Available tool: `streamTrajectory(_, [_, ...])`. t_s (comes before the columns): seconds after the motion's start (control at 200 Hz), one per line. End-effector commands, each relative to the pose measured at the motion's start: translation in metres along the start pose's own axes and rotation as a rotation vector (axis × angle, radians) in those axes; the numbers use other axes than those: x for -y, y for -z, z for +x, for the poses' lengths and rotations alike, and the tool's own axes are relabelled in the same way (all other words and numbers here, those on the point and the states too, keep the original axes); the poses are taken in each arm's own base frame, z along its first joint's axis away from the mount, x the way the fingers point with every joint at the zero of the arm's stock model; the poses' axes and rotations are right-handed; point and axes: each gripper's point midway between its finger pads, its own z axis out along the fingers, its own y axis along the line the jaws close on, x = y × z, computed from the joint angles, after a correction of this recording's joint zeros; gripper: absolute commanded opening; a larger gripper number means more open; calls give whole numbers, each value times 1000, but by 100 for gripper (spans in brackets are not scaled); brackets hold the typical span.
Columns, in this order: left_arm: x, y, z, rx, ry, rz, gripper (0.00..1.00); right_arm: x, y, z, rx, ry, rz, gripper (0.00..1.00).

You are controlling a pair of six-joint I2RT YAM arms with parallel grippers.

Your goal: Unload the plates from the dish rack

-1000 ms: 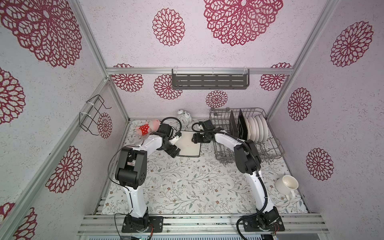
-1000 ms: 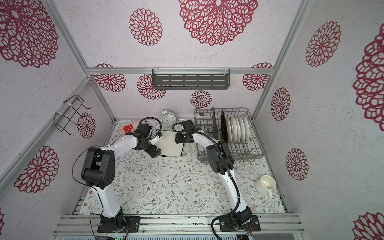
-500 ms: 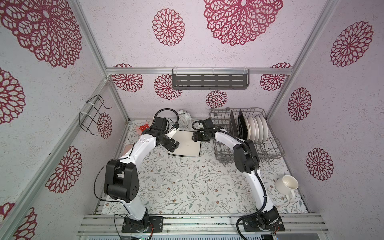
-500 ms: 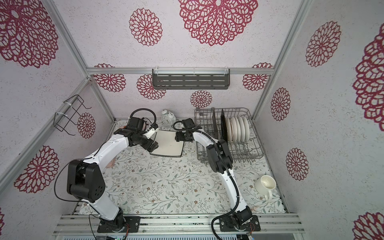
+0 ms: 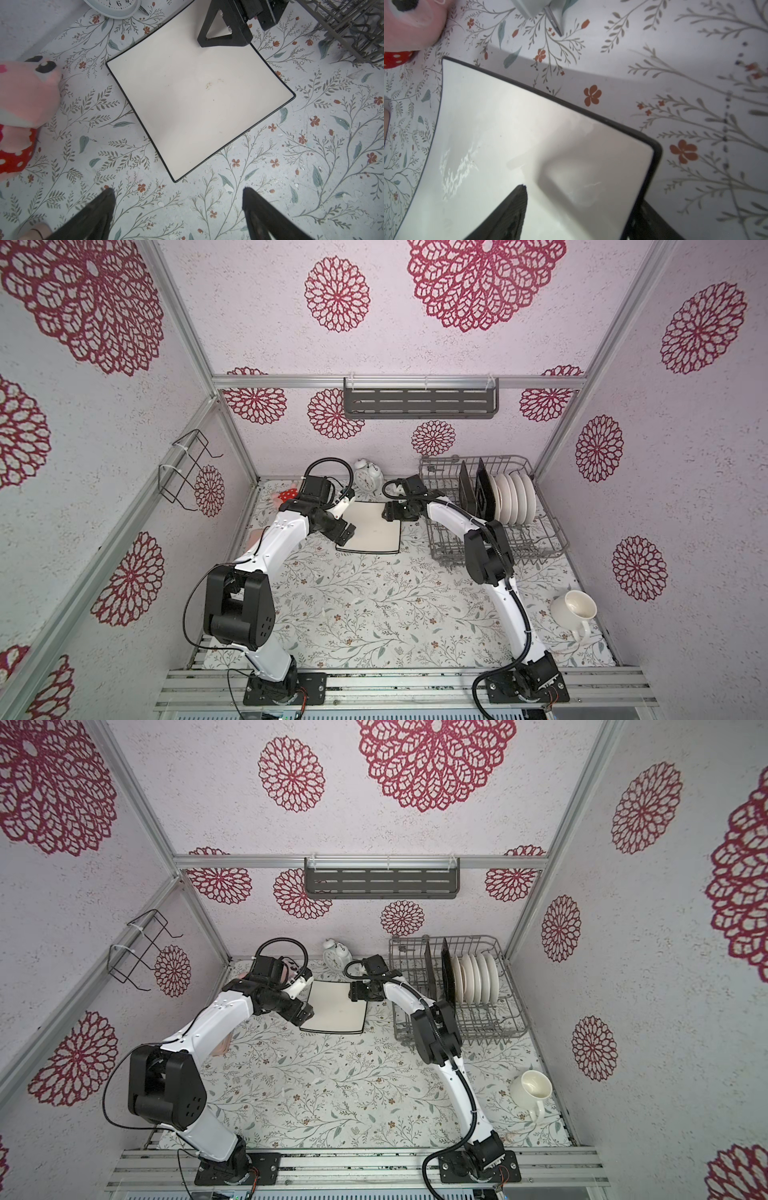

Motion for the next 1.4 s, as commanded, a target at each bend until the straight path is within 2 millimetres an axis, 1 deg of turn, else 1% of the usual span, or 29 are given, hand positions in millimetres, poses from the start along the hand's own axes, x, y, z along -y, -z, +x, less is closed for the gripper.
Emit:
streamTrajectory(0.0, [-1, 11, -2, 25, -5, -1, 97, -28, 7, -15, 39, 51, -63, 75])
streamTrajectory(0.29, [-3, 12, -1, 26, -1, -6, 97, -28, 2, -15, 38, 56, -61, 75])
streamTrajectory(0.585, [-3, 11, 0, 23, 5, -8, 97, -33, -1, -16, 43, 59, -84, 75])
streamTrajectory(0.795, [-5, 11, 1, 21, 10, -11, 97, -31, -4, -14, 39, 61, -85, 75])
streamTrajectory(1.076, [-6, 9, 2, 16, 9, -12, 97, -35, -9, -14, 35, 69, -101, 75])
streamTrajectory(1.231, [-6, 7, 3, 12, 11, -12, 97, -32, -10, -13, 34, 66, -91, 76])
streamTrajectory(1.331, [-7, 8, 3, 12, 17, -15, 97, -29, -8, -13, 33, 66, -71, 78])
streamTrajectory(1.396, [-8, 11, 1, 22, 24, -21, 97, -28, -2, -15, 41, 79, -55, 84])
